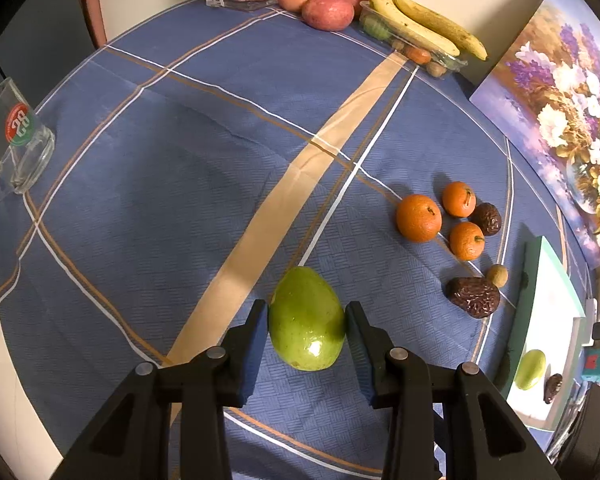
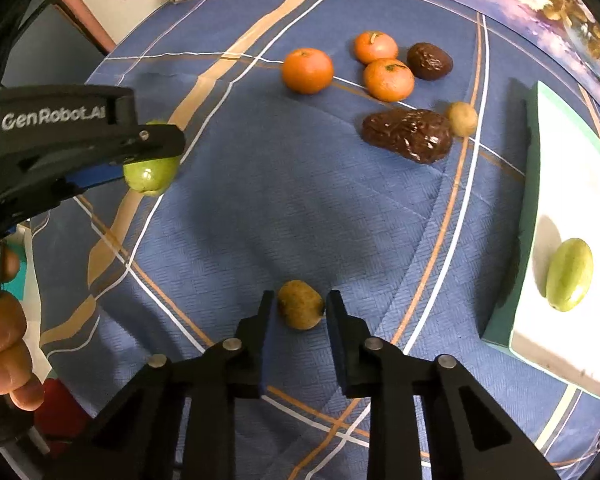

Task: Organize fruits
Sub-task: 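Grasp the small brown round fruit with the right gripper, then carry the green pear with the left gripper while the right gripper carries the brown fruit over the tray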

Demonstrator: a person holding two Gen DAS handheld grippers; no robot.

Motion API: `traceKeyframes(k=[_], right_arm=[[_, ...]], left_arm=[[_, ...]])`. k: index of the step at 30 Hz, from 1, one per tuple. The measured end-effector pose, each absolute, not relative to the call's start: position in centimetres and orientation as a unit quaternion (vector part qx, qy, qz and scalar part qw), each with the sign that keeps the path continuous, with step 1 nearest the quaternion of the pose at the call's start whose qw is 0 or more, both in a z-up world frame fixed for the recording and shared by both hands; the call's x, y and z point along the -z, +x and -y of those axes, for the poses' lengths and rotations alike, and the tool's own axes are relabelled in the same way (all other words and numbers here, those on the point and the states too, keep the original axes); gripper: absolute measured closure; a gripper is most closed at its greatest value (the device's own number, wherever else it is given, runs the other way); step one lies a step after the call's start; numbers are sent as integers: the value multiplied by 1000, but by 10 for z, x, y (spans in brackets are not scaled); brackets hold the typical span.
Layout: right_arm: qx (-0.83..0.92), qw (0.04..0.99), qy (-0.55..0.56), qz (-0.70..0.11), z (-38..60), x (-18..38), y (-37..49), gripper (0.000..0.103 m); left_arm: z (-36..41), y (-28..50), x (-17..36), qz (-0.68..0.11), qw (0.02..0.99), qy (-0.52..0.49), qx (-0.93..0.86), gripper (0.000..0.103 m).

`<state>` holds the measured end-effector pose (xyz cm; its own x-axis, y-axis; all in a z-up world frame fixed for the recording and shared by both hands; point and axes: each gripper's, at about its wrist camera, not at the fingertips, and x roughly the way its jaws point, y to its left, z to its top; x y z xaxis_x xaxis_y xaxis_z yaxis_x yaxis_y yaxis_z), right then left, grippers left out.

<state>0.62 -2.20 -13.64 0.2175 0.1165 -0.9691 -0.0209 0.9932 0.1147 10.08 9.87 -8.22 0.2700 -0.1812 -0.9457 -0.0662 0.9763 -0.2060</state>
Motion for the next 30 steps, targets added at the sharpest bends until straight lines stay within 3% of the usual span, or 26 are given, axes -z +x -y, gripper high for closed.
traceKeyframes(k=[12,30], right_arm=[[-20,800,67,-596,48,117,2,78],[138,827,185,-512,189,64,-16,78]], left_arm=[[-92,101,77,-599,794,-97,43,61],[-39,93,49,-568,813,-65,111,61]])
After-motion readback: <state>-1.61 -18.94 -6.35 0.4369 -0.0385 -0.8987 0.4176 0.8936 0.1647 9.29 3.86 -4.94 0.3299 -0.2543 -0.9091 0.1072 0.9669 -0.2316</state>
